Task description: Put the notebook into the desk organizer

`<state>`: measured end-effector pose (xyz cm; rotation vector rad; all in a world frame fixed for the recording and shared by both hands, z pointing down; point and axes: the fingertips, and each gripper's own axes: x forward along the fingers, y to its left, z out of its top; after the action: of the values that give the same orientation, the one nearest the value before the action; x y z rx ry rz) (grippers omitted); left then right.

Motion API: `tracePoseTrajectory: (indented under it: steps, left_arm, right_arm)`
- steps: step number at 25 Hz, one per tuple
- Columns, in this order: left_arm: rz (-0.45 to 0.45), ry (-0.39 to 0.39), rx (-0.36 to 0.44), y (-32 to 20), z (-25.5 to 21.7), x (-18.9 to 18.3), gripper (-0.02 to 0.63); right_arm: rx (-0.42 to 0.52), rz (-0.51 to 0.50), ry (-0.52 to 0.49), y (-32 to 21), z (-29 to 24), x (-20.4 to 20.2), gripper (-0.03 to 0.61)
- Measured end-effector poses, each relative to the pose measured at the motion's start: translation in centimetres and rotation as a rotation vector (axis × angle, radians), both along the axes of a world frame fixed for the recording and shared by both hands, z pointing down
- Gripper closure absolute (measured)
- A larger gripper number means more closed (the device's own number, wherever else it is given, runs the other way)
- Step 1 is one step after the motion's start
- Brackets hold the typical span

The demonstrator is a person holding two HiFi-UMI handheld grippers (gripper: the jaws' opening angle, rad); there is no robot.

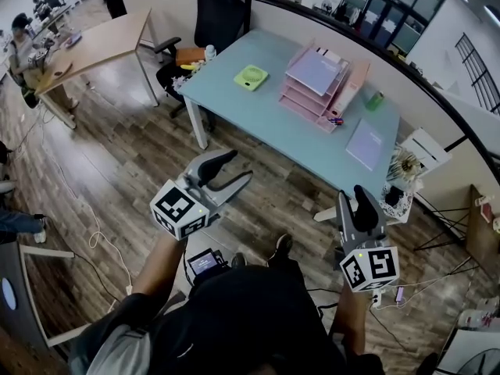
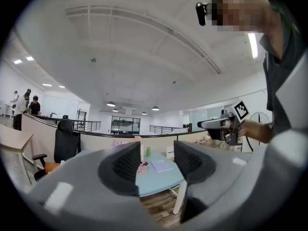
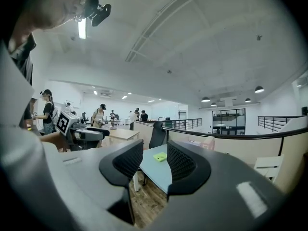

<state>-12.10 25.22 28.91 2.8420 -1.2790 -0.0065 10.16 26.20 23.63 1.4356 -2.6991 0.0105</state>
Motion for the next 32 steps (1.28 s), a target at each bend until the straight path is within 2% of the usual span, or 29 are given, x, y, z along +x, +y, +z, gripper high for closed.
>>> tracePoseTrajectory:
  steps: [10, 16, 28, 32]
  left_arm:
    - [-0.068, -0.032, -0.020, -2.1, 0.2, -0.4, 0.345]
    - [-0.094, -0.044, 0.000, -4.3, -0.7, 1.1, 0.345]
    - [-0.218, -0.083, -0.018, -8.8, -1.0, 3.1, 0.345]
    - [-0.262, -0.083, -0.046, -10.1, -1.6, 4.5, 0.345]
  right_arm:
    - [-0.007, -0.059, -0.026, -4.1, 0.5, 0.0, 0.442]
    - [-0.020, -0.101, -0.040, -7.6, 0.9, 0.9, 0.442]
    - [-0.044, -0.230, -0.071, -15.1, 1.5, 2.3, 0.442]
    - [-0.045, -0.277, -0.080, -17.3, 1.3, 2.9, 0.442]
